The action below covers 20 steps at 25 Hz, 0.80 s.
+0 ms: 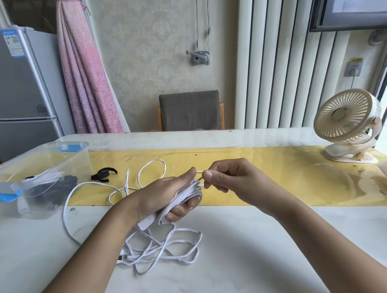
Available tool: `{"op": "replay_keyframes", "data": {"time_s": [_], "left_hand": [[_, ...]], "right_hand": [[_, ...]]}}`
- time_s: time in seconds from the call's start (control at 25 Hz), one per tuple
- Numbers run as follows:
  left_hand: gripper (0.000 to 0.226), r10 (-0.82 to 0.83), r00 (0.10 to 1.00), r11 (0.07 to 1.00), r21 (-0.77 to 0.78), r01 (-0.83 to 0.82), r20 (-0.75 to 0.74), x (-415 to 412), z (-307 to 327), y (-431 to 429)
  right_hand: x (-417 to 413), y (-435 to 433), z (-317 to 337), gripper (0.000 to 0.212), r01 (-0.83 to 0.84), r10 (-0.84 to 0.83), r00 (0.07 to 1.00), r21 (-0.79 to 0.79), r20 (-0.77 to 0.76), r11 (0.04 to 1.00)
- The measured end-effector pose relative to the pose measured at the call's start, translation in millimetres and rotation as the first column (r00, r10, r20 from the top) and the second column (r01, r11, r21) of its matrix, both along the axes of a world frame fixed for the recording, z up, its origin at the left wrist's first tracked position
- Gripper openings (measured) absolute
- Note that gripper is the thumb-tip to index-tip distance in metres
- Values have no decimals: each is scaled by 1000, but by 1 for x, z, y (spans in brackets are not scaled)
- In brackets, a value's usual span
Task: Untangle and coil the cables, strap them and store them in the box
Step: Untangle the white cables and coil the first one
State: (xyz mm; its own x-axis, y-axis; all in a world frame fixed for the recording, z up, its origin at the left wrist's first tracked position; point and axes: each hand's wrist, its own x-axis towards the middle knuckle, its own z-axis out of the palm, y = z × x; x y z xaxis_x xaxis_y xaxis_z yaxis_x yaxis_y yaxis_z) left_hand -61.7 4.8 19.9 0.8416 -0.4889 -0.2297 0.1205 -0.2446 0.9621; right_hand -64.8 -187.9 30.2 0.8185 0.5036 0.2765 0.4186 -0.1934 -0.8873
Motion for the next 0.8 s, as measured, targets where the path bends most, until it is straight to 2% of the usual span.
{"op": "replay_keyframes", "data": {"time_s": [0.16, 0.24, 0.36, 0.44, 0.48, 0.64, 0.8], "left_hand": [[69, -195, 966, 976, -133, 173, -171, -3, 1, -3], [58, -258, 951, 950, -225, 217, -171, -5, 2, -1], [30, -245, 958, 928, -323, 187, -147, -7, 0, 0], [20, -232, 962, 919, -356, 170, -141, -6, -1, -1], [19, -229, 965, 916, -365, 170, -126, -5, -2, -1], [25, -290, 953, 876, -423, 230, -83, 0, -3, 6], [26, -309, 945, 859, -457, 228, -108, -1, 2, 15]], "right_hand": [[5, 2, -3, 28, 64, -65, 998, 110, 8, 992], [5, 3, -5, 27, 85, -88, 996, 108, 28, 991], [2, 11, -10, 21, 72, -74, 997, 125, 7, 989], [0, 15, -10, 14, 63, -60, 998, 164, -25, 984], [-1, 16, -10, 12, 58, -56, 998, 157, -14, 986], [-4, 21, -13, 29, 5, -12, 993, 59, 115, 998], [-11, 33, -23, 28, 45, -53, 977, 42, 205, 998]]}}
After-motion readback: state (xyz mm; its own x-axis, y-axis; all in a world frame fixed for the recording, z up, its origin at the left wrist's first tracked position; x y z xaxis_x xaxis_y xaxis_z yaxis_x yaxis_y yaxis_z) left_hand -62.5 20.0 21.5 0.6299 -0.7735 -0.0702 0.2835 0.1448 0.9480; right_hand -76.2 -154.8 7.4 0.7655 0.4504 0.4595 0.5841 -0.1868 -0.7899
